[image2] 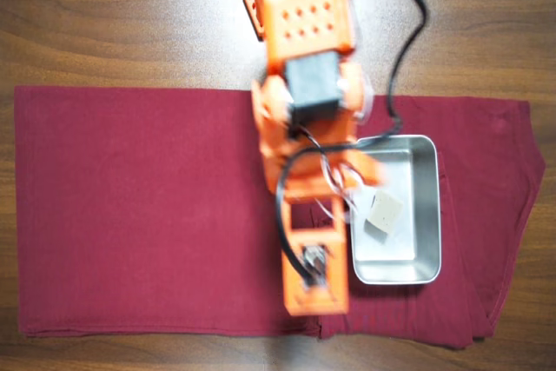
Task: Grab the cube
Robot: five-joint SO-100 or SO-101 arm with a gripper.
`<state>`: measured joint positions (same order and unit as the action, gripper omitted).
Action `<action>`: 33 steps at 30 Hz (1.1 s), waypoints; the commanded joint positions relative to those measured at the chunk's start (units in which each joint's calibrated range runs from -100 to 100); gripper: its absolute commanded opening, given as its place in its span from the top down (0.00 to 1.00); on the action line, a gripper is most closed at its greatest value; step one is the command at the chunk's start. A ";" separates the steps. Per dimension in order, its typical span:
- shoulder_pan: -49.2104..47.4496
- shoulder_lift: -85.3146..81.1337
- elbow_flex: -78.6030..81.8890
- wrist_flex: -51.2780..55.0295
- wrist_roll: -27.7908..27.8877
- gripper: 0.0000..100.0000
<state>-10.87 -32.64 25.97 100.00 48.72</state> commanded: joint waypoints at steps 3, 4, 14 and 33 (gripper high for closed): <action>12.31 -29.46 30.43 -3.96 4.98 1.00; 12.88 -34.43 36.80 -4.79 4.98 0.98; 15.28 -61.77 69.21 -6.64 1.95 1.00; 14.42 -65.67 74.03 0.00 -0.98 1.00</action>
<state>3.79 -98.09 99.63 98.69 47.89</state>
